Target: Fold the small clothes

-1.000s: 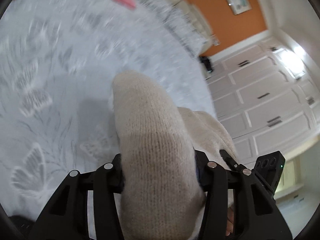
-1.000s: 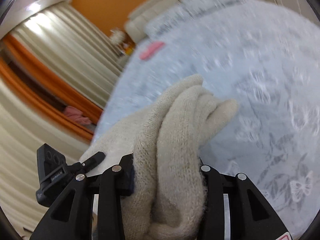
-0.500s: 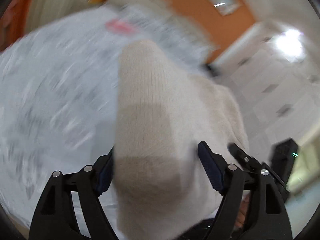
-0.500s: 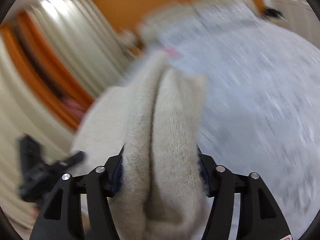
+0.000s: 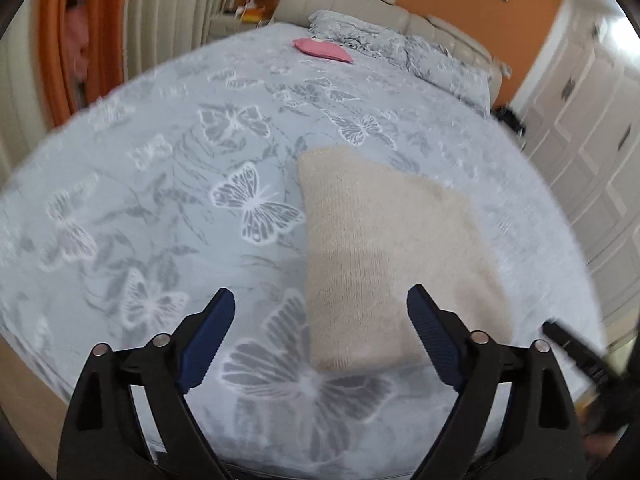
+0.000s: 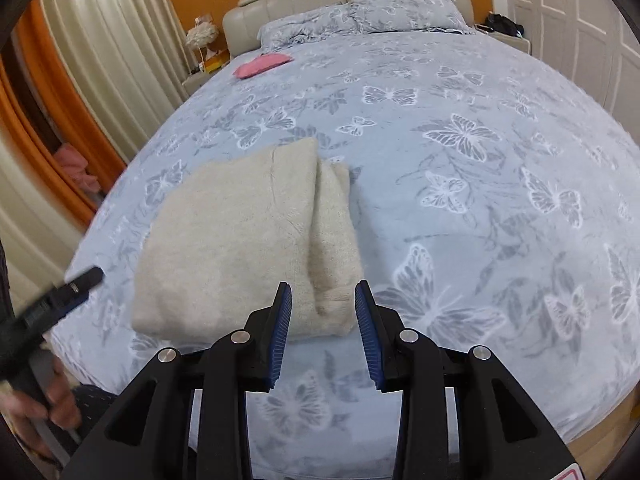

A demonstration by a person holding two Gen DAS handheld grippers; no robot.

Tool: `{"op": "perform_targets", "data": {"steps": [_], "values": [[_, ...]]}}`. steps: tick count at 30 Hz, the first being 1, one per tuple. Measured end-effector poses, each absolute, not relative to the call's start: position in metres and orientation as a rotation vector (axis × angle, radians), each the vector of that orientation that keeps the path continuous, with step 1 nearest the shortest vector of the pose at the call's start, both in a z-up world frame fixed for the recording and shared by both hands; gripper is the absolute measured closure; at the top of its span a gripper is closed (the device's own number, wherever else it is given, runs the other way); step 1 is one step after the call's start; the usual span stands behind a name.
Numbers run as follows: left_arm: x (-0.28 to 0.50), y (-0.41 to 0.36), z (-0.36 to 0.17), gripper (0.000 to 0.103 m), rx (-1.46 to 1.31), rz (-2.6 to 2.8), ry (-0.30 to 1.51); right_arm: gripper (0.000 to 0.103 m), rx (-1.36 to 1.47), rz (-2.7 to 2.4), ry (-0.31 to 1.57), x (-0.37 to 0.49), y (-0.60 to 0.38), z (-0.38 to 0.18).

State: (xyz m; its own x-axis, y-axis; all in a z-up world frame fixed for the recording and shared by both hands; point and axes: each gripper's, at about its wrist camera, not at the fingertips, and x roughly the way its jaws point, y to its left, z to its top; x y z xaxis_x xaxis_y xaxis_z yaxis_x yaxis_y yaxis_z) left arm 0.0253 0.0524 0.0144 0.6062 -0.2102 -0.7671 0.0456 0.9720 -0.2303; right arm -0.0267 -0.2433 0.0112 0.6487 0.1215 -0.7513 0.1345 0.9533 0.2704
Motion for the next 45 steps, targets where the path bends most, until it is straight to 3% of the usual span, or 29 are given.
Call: {"op": "perform_targets", "data": {"steps": [3, 11, 20, 45], "values": [[0.015, 0.041, 0.017, 0.007, -0.093, -0.115, 0.894, 0.057, 0.309, -0.026, 0.884, -0.030, -0.238, 0.007], [-0.010, 0.019, 0.011, 0.007, 0.025, -0.091, 0.894, 0.031, 0.280, -0.026, 0.864, -0.038, -0.230, 0.006], [-0.032, 0.007, 0.012, 0.007, 0.074, -0.070, 0.879, 0.026, 0.219, -0.021, 0.880, -0.055, -0.216, 0.002], [-0.045, 0.004, 0.015, 0.007, 0.083, -0.041, 0.857, 0.022, 0.259, -0.078, 0.876, -0.070, -0.224, -0.006]]}}
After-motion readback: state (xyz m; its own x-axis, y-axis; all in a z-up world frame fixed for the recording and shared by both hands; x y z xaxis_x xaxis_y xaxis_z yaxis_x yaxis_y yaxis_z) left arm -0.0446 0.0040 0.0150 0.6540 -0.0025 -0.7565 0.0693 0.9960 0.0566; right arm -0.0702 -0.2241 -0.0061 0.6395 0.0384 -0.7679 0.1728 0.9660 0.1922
